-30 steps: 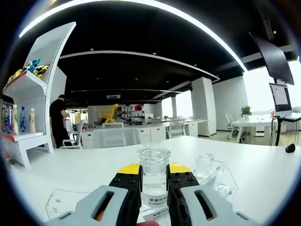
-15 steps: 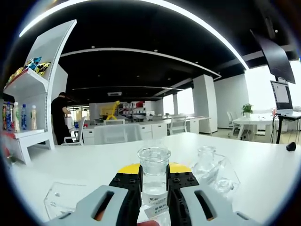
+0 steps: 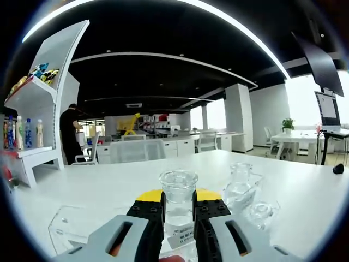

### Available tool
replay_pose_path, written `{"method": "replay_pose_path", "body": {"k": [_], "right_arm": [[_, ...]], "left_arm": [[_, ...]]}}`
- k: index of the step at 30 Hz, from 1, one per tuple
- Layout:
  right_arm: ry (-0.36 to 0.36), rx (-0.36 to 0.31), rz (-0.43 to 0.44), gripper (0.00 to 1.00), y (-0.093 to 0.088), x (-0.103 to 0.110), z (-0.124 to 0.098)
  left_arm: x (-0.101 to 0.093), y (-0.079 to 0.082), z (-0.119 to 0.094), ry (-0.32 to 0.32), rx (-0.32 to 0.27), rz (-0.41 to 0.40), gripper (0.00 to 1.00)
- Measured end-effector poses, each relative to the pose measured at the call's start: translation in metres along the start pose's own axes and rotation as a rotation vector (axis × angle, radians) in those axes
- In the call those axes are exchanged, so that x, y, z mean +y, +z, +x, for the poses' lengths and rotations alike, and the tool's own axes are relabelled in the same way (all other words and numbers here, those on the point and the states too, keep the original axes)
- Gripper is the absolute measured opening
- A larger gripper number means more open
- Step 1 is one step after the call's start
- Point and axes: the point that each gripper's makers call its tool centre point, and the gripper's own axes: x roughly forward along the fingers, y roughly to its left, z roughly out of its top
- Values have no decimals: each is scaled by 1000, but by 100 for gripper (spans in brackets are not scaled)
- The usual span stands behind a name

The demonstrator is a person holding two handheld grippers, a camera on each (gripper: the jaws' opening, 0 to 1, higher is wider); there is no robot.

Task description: Identify the label on the chemical reagent bottle, grasp the chemical reagent bottle, and place it in the designated position on the reagent rack

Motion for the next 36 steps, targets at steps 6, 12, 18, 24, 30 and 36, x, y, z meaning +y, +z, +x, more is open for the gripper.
{"method": "replay_pose_path", "body": {"k": [6, 12, 18, 24, 30, 36], "right_arm": [[2, -1, -2, 34, 0, 3, 1], [-5, -5, -6, 34, 2, 2, -1], [-11, -4, -5, 34, 2, 2, -2], [-15, 0, -6, 34, 1, -2, -2], [-14, 1, -8, 34, 0, -2, -2], [-15, 3, -8, 34, -1, -4, -2]], "left_arm": [[-1, -6, -1, -6, 17, 10, 20], [-1, -9, -1, -8, 33, 1, 20], [-2, -11, -2, -11, 43, 2, 20], [-1, -18, -3, -8, 62, 3, 20], [0, -18, -4, -10, 69, -19, 20], [-1, -19, -6, -21, 77, -26, 20]]}}
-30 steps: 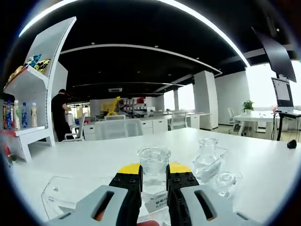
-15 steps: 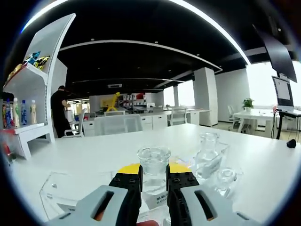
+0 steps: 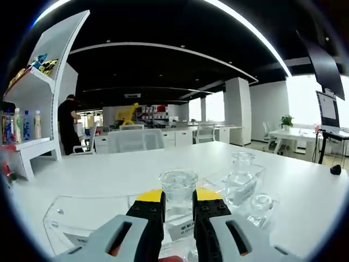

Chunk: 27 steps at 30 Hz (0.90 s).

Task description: Identify the label on the chemical reagent bottle, grasp the chemical reagent bottle, and place it in the designated position on the reagent rack

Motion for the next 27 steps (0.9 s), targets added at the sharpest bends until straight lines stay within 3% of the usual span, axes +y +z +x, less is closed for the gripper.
{"method": "replay_pose_path", "body": {"k": [16, 21, 27], "right_arm": [[-10, -18, 1, 34, 2, -5, -4], [-12, -24, 0, 34, 4, -6, -5], [-14, -30, -1, 34, 5, -6, -5]], "left_arm": [[-4, -2, -6, -14, 28, 14, 21], [-6, -3, -9, -27, 34, 22, 26], [-8, 4, -15, -26, -5, 31, 33]]}}
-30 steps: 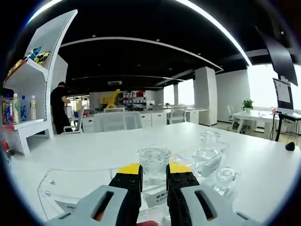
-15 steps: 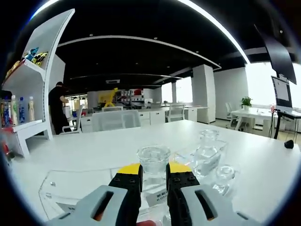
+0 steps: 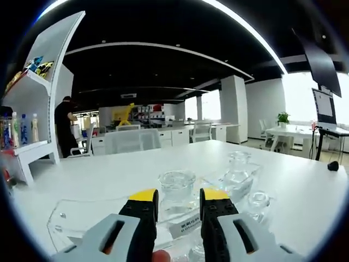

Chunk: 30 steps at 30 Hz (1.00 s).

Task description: Identify the label on the chemical reagent bottle, grasp the chemical reagent bottle, and place it in the designated position on the reagent rack

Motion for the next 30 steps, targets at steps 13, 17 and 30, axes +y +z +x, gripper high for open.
{"method": "replay_pose_path", "body": {"k": [13, 17, 30], "right_arm": [[2, -20, -4, 34, 4, 1, -2], [3, -34, -7, 34, 8, 2, -4], [-3, -63, -13, 34, 13, 1, -12]], "left_arm": [[-4, 6, -19, -6, -17, 21, 37], [-10, 9, -28, -11, -29, 16, 37], [-6, 31, -39, -8, -73, 38, 38]]}}
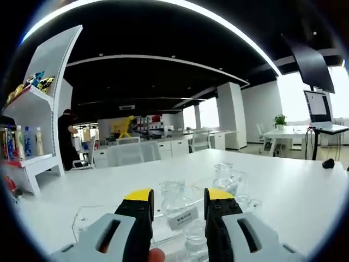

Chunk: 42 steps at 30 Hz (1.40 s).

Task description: Identify the label on the chemical reagent bottle, grasp the chemical reagent bottle, and place it in the designated position on the reagent rack

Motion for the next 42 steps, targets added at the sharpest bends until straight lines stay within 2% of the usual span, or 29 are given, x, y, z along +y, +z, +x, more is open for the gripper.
{"method": "replay_pose_path", "body": {"k": [6, 15, 19, 21, 27, 32, 42], "right_arm": [[-6, -18, -3, 34, 4, -1, -7], [-29, -38, 6, 34, 4, -6, -18], [-37, -37, 7, 34, 3, -6, -22], [-41, -43, 7, 34, 5, -4, -25], [-44, -54, 3, 34, 8, -1, -29], [-46, -59, 6, 34, 9, 1, -29], [-38, -70, 9, 34, 8, 4, -31]], "left_arm": [[-2, 14, -12, -9, -23, 4, 38], [-6, 27, -35, -20, -29, 31, 38], [-5, 34, -44, -21, -46, 34, 38], [-1, 41, -51, -6, -60, 63, 38], [2, 52, -69, -2, -82, 64, 38], [0, 56, -87, -13, -94, 72, 38], [11, 55, -135, 24, -123, 55, 38]]}}
